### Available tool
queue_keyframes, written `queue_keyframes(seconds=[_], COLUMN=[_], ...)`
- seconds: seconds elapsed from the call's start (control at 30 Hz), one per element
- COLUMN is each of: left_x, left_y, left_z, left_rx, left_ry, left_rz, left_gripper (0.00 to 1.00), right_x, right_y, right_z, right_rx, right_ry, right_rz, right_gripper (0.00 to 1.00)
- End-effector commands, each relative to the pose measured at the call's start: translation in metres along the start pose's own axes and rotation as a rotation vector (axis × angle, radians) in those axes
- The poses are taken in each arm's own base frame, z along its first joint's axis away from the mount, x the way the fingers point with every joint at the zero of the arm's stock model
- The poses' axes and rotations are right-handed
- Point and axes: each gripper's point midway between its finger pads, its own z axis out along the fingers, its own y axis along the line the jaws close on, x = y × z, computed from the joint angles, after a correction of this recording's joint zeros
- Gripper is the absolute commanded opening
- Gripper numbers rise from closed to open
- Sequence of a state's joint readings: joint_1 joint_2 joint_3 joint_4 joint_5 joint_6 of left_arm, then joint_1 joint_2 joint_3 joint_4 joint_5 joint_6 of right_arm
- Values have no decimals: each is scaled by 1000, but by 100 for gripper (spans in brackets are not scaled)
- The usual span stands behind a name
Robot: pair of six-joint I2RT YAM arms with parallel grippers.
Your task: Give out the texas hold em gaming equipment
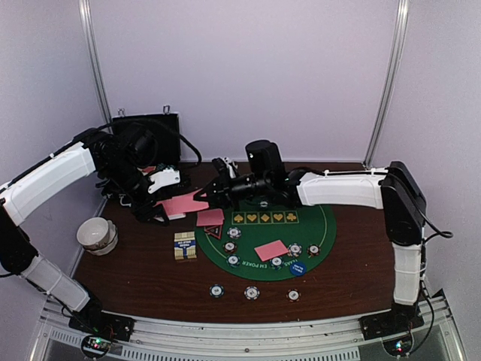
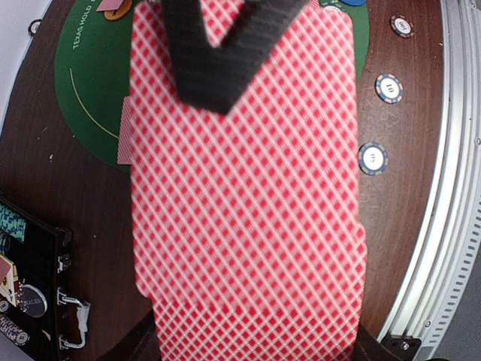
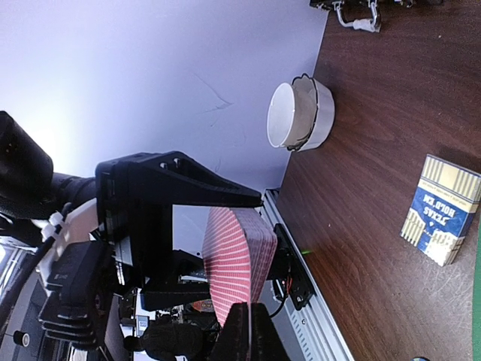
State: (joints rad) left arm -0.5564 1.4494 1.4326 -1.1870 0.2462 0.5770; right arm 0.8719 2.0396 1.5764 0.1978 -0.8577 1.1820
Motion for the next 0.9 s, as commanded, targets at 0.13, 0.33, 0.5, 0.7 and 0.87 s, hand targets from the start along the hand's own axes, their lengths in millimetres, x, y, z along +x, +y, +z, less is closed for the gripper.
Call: queue_keyframes(seconds=[0.13,0.33,0.5,0.7,0.87], left_x=[-9,-9,-10,-10,-10], left_y=[5,5,6,6,6], left_z=[-7,-8,-9,-10,-11], left_rx=[-27,-31,-33,-37,-37], left_ry=[-35,-36,-40,-38,-36], left_rz=[16,18,22,29,30], left_gripper=[0,0,0,0,0], right_x=[-31,-69,-115,-161,-189], right_y=[12,-26,-83,-148,-185], right_z=[-56,-103,-154,-201,-219], right_rx=[-4,90,254,434,487], right_ry=[-89,-165,-236,-307,-341], right_rz=[-20,3,22,41,68], right_gripper=[0,0,0,0,0])
